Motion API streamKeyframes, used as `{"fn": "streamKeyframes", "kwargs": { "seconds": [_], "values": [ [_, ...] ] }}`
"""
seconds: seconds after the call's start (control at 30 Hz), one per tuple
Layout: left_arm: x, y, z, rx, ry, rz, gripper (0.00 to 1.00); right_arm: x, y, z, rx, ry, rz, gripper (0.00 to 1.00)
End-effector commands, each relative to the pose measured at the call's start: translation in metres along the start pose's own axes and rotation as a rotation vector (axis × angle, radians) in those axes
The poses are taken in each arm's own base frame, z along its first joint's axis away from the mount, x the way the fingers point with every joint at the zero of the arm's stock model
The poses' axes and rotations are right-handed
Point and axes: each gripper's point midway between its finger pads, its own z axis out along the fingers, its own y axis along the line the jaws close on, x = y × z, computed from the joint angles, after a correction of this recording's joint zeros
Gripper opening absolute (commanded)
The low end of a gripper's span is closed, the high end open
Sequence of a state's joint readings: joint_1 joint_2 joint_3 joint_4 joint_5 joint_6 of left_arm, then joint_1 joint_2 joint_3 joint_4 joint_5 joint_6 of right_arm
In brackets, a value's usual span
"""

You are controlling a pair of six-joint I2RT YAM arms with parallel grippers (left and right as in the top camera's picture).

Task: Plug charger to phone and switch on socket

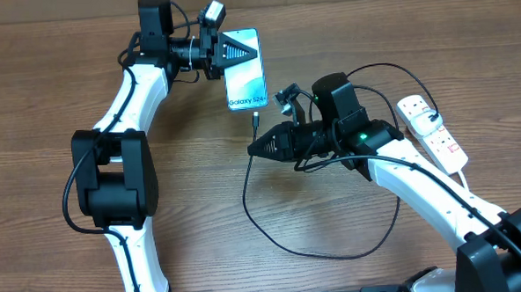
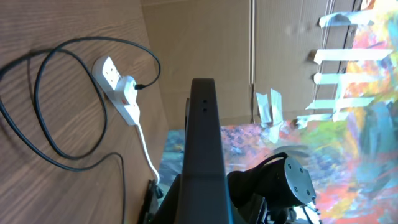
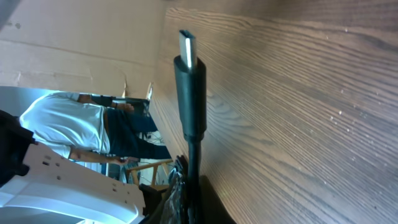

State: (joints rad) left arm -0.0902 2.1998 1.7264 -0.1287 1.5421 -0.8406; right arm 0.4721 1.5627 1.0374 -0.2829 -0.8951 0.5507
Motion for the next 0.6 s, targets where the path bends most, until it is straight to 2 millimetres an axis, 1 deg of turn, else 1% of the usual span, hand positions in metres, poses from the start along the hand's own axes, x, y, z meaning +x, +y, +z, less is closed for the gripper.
{"fn": "streamKeyframes", "kwargs": {
  "seconds": [0.0, 0.4, 0.53, 0.57],
  "values": [
    [0.005, -0.014, 0.001, 0.025, 0.032, -0.058, 0.04, 0.001, 0.001, 0.003, -0.024, 0.009, 0.018, 0.04],
    [0.006, -0.015, 0.004, 0.025, 0.038, -0.06, 0.04, -0.003, -0.006, 0.009, -0.03, 0.012, 0.065, 0.04],
    [0.004, -0.016, 0.004, 0.025, 0.036, -0.016, 0.04, -0.004, 0.005, 0.012, -0.102, 0.032, 0.042, 0.04],
    [0.003, -0.017, 0.004, 0.025, 0.036, -0.005, 0.04, -0.004, 0.005, 0.012, -0.102, 0.032, 0.045, 0.04]
  ]
}}
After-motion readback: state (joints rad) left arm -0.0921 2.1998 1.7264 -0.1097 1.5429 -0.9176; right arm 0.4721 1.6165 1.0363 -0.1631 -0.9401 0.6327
